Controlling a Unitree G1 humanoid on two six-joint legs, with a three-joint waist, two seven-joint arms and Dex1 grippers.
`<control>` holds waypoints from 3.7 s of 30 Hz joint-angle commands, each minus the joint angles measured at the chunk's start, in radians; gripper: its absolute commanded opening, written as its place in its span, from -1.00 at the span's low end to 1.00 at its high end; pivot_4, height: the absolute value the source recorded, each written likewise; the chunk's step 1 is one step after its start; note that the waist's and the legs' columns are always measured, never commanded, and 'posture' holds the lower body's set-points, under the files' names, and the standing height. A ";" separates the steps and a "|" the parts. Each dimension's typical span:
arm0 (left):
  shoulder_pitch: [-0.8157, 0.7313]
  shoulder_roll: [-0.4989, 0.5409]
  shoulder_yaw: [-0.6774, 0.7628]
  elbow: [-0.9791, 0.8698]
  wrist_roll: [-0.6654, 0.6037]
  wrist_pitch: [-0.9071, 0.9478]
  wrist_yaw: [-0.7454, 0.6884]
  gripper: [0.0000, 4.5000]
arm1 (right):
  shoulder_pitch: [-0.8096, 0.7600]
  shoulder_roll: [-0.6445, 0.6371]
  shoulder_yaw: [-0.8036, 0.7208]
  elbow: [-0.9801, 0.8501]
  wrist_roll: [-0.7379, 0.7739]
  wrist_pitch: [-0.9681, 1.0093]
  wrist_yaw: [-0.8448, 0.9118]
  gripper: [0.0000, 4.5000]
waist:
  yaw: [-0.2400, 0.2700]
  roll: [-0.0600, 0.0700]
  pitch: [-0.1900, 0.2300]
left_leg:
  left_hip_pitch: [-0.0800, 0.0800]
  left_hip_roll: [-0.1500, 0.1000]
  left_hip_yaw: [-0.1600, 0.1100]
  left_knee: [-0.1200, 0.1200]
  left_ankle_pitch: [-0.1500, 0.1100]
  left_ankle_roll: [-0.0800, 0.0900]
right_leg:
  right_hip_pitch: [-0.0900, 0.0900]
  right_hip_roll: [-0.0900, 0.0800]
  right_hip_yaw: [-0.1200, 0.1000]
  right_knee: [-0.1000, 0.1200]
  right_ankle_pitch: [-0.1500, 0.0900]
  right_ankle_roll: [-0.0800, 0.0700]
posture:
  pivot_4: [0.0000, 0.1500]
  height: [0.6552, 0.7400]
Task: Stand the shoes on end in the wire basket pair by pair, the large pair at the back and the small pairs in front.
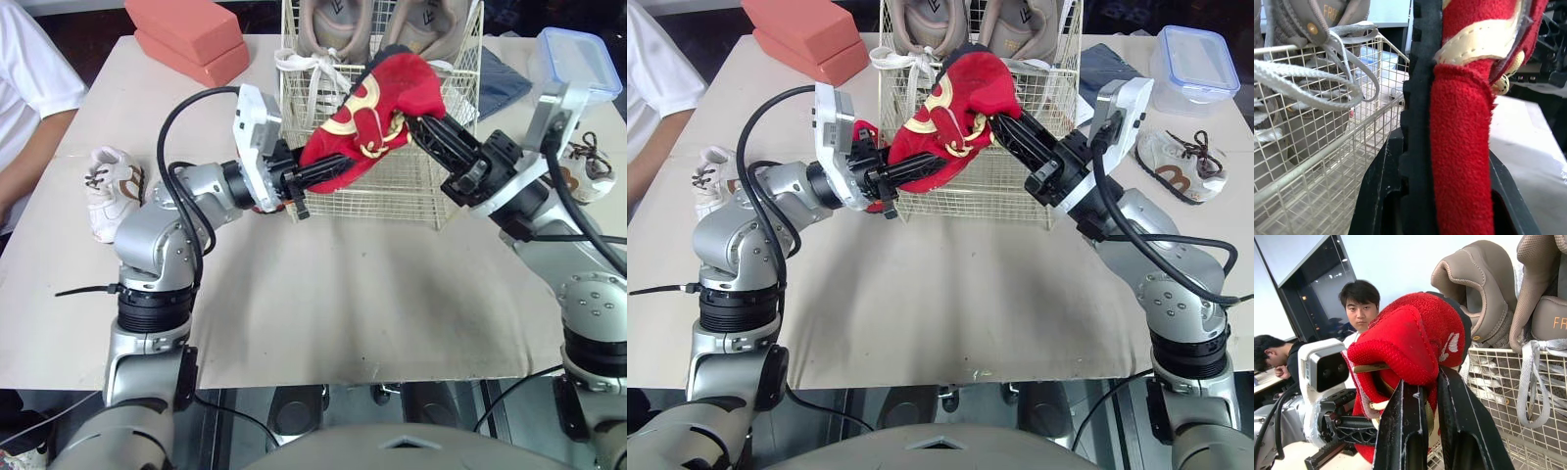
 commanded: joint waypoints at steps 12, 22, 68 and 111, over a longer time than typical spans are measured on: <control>-0.008 0.062 0.053 -0.043 -0.016 -0.065 -0.062 0.99 | -0.142 0.034 -0.105 -0.039 -0.034 -0.016 -0.093 -1.00 | 0.000 0.000 0.000 | -0.001 0.000 0.000 0.000 0.000 0.000 | 0.000 0.000 -0.001 0.000 0.000 0.000 | 1.00 -0.27; -0.053 0.209 0.068 -0.077 -0.020 -0.009 -0.052 0.99 | -0.187 -0.034 -0.155 -0.012 -0.258 -0.019 -0.144 -1.00 | 0.000 0.000 0.000 | -0.002 0.000 -0.001 -0.001 0.000 0.000 | -0.001 0.000 -0.001 -0.001 0.000 0.000 | 1.00 -0.27; -0.129 0.286 0.029 -0.146 -0.034 0.192 -0.012 1.00 | -0.105 -0.079 -0.118 -0.009 -0.677 0.368 0.006 0.98 | -0.001 0.000 0.000 | -0.003 -0.001 -0.002 0.000 0.000 0.000 | -0.002 0.000 -0.002 -0.001 0.000 0.000 | 1.00 -0.27; -0.281 0.091 0.170 0.955 0.309 -0.105 0.158 1.00 | 0.130 -0.096 -0.007 -0.204 -0.497 0.111 0.349 0.98 | -0.001 -0.003 -0.002 | -0.005 -0.002 -0.003 0.001 0.000 0.000 | -0.002 0.000 -0.004 0.000 0.000 0.000 | 1.00 -0.27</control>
